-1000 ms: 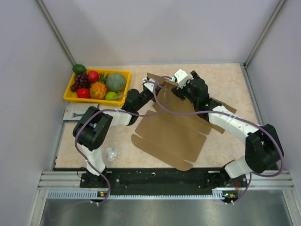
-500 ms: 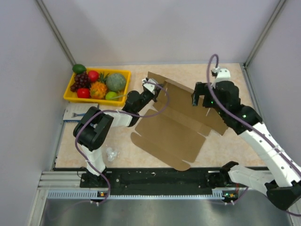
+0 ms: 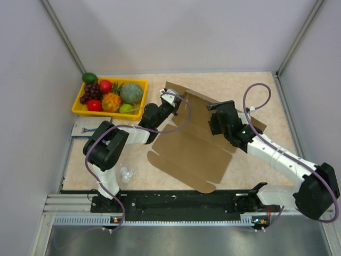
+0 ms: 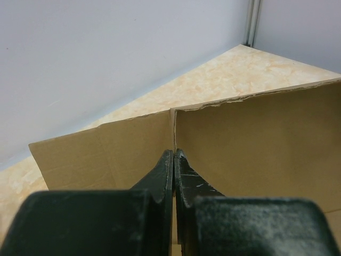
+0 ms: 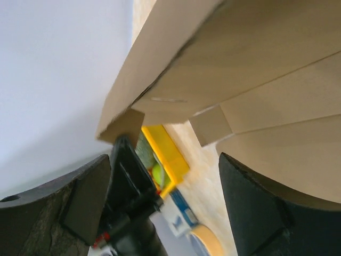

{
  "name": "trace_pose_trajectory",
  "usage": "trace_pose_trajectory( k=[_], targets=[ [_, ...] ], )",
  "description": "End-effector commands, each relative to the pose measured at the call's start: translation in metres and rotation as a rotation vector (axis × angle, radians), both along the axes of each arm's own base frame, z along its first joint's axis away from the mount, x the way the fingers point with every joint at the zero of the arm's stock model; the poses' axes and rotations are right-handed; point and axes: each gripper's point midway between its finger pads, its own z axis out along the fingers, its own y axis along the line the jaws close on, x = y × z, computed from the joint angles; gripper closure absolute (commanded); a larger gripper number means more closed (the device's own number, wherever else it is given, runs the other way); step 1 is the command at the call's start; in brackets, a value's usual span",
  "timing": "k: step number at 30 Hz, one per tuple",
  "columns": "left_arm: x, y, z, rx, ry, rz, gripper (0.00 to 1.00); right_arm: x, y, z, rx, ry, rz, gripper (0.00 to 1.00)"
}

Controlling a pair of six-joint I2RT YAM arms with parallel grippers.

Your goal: Fold the paper box

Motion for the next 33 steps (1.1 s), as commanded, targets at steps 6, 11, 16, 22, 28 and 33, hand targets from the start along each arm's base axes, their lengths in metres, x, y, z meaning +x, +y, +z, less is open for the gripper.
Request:
trace_pose_trajectory(
  k=[6,11,16,22,28,33],
  targets=[
    [-0.007,0.008,0.028,-0.039,-0.082,0.021,1.00,0.047,-0.018,0.033,0.236,-0.118,-0.301,0.20],
    [-0.006,0.008,0.031,-0.047,-0.083,0.026,1.00,0.050,-0.022,0.026,0.222,-0.102,-0.336,0.26],
    [-0.007,0.008,0.031,-0.073,-0.073,0.024,1.00,0.062,-0.021,0.019,0.214,-0.097,-0.379,0.48],
    [-0.008,0.009,0.029,-0.094,-0.058,0.032,1.00,0.071,-0.015,0.018,0.180,-0.101,-0.380,0.84],
    [-0.017,0.020,0.024,-0.207,0.059,0.062,0.84,0.066,-0.011,0.001,0.159,-0.124,-0.341,1.00],
    [-0.049,0.010,0.024,-0.262,0.147,-0.080,0.56,0.058,-0.012,-0.003,0.078,-0.193,-0.251,1.00]
  ],
)
